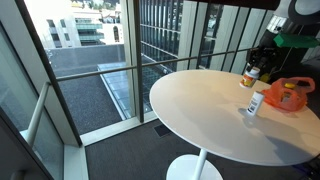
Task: Pick up the mentos container from the table and put it in the orange plastic bag, pick up the longest white container from the orange plastic bag and put it on the table, pick up the white medicine bottle from the table and put it in the orange plastic bag
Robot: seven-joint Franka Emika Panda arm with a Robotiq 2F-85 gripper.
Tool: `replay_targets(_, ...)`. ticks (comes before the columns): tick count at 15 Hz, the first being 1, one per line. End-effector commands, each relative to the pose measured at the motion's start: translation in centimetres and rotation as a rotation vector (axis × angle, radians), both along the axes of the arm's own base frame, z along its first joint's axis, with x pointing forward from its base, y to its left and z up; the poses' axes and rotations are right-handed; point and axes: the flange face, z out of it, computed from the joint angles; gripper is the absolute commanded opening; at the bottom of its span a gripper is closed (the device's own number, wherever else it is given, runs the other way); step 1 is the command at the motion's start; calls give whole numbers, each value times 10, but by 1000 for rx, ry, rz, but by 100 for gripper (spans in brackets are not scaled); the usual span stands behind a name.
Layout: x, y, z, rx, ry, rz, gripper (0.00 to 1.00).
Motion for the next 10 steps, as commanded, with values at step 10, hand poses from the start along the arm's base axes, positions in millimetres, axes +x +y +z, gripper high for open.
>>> replay_targets(10,-32,-118,67,5,4,-237,19)
